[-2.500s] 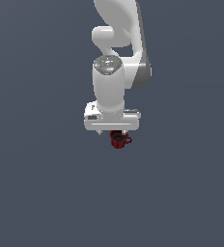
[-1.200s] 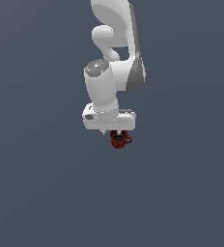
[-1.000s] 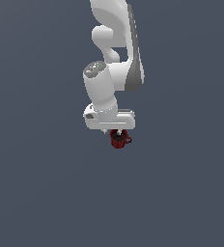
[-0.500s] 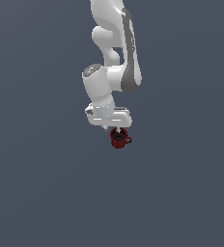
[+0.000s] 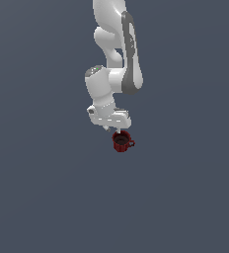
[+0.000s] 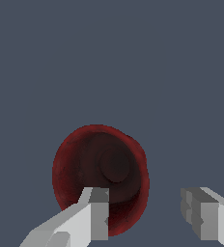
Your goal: Pick up the object and move it to a goal position.
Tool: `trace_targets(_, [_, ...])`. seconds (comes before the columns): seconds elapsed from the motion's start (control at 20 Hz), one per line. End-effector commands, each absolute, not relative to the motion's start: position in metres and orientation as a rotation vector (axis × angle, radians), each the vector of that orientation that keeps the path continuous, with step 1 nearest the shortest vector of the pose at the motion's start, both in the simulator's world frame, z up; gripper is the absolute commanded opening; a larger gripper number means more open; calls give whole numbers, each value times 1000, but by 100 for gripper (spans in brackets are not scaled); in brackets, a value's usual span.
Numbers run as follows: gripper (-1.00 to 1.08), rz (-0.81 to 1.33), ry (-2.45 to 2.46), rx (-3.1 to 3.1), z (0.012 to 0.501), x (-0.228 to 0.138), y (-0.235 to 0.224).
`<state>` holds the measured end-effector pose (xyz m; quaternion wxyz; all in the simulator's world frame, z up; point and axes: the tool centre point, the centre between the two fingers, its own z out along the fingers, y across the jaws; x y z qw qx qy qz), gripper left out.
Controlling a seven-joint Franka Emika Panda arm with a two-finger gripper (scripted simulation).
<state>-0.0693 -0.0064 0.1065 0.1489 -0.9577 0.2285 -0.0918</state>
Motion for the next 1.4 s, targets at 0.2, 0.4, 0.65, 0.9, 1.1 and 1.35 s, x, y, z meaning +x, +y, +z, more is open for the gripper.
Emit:
trace_targets(0.2, [28,-269,678,-2748,105,-73,-8])
trace_targets(0.4, [28,-269,679,-2748,101,-72,-7])
trace_targets(0.65, [28,-270,682,-2747,86,-69,-3])
trace_targets(0.9, [28,-270,683,-2747,76,-67,-1])
trace_targets(1.1, [-100,-271,683,-2747,76,-66,-1])
trace_targets(1.35, [-100,-271,683,-2747,76,-66,-1])
